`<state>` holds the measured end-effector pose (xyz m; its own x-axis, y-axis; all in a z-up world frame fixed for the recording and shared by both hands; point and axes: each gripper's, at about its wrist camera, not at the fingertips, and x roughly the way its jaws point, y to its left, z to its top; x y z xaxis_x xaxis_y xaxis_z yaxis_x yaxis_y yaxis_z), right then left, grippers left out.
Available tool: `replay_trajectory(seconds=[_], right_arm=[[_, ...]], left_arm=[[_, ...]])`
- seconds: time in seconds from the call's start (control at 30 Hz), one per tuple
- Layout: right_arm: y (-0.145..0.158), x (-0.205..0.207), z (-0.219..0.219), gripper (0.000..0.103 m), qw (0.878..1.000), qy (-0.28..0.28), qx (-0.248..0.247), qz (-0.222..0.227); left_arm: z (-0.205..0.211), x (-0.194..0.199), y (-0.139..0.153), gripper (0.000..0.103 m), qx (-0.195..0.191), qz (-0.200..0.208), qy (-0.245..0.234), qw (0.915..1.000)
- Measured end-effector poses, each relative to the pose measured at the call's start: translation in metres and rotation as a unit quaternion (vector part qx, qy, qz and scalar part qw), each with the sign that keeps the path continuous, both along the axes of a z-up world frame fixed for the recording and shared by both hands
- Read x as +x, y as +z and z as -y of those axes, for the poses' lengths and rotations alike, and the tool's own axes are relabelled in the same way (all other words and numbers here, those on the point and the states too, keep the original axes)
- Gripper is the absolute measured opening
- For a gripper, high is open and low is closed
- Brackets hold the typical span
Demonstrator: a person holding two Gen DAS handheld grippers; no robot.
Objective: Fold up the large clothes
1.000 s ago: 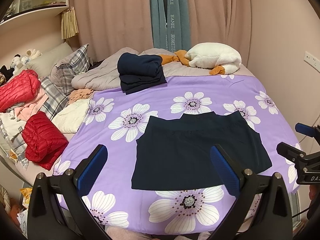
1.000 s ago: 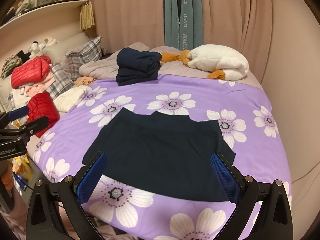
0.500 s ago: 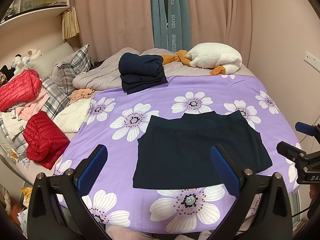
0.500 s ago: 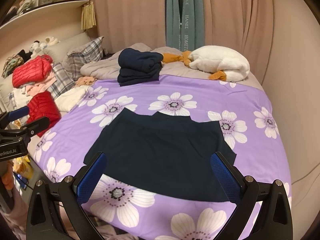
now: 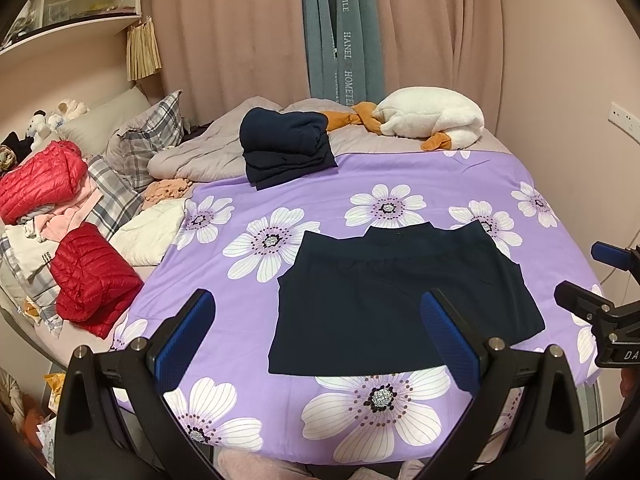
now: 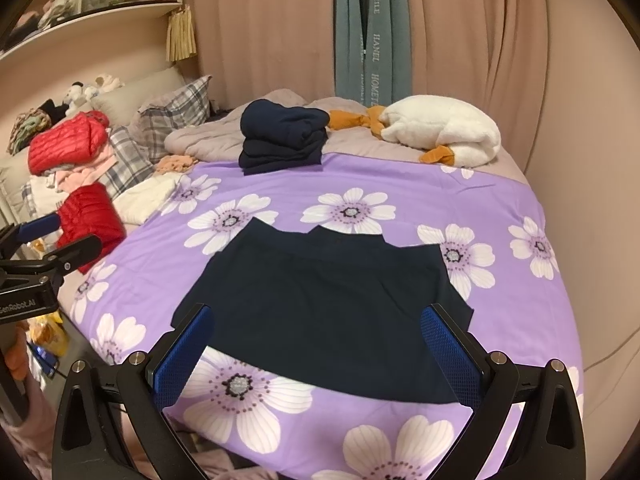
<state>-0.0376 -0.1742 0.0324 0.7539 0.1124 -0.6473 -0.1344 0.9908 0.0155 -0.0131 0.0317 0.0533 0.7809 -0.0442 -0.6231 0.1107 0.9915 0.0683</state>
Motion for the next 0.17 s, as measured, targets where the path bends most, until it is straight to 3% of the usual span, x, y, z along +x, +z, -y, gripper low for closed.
replay_trajectory(seconds=[0.17], right_arm=[[-0.0003,-0.0001,0.0015,0.102,1.0,0.0,0.001,0.0]], left_arm=[[0.0003,-0.0019,0.0004,0.103,0.001,0.001,0.0,1.0]])
